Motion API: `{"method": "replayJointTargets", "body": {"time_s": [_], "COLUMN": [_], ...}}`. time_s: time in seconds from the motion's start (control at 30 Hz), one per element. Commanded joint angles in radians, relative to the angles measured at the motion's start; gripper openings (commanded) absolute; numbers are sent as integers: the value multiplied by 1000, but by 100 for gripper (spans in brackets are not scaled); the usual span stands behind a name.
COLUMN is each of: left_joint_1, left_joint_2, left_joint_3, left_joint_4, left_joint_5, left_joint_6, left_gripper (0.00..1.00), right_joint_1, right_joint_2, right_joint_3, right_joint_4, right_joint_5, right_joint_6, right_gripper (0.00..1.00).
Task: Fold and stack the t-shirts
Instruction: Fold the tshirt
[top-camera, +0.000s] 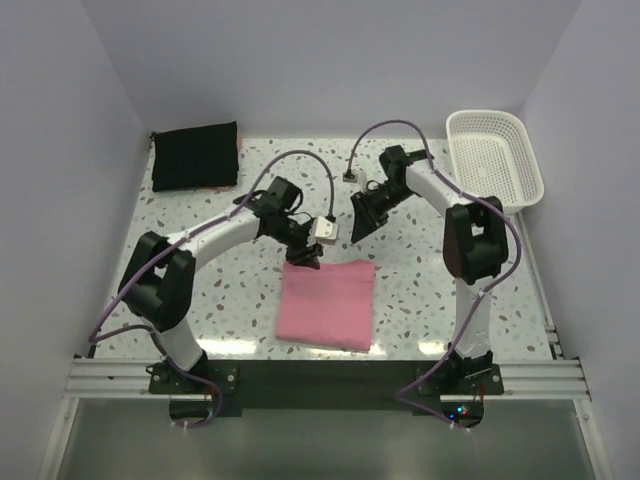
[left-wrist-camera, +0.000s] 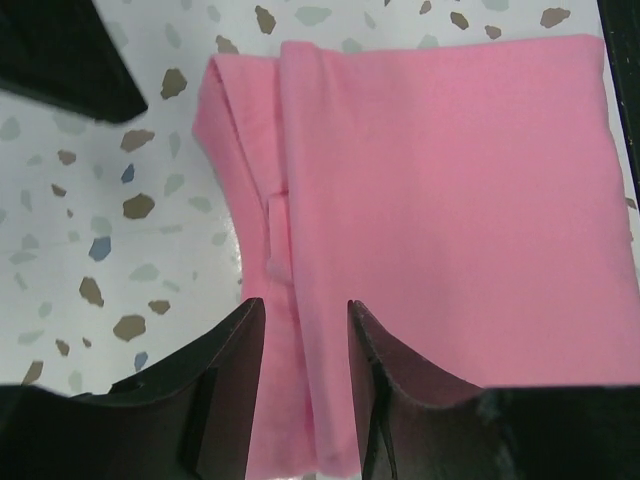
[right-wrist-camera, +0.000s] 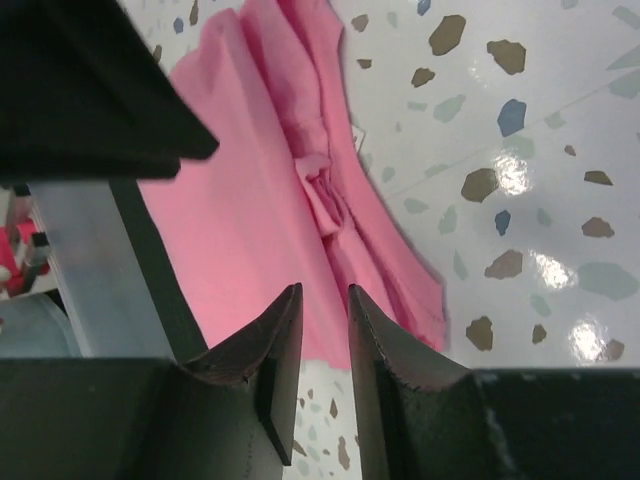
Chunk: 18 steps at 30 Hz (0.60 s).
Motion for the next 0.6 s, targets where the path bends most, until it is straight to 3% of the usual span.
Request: {"method": "replayJointTargets", "body": {"time_s": [0.0, 0.17, 0.57], "left_joint_1": [-53, -84, -97], "left_joint_2": [34, 68, 178], "left_joint_3": [-4, -24, -36], "left_joint_4": [134, 175, 177], "left_joint_5": [-39, -59, -51], "left_joint_6": [-69, -79, -74], "left_gripper": [44, 45, 45], "right_joint_1": [31, 73, 85], "right_joint_2": [56, 136, 187], "right_joint_3": [54, 63, 68], "right_joint_4": [94, 128, 150], "right_joint_5": [-51, -65, -28], "right_joint_6": [214, 309, 322], "right_gripper": [28, 25, 22]}}
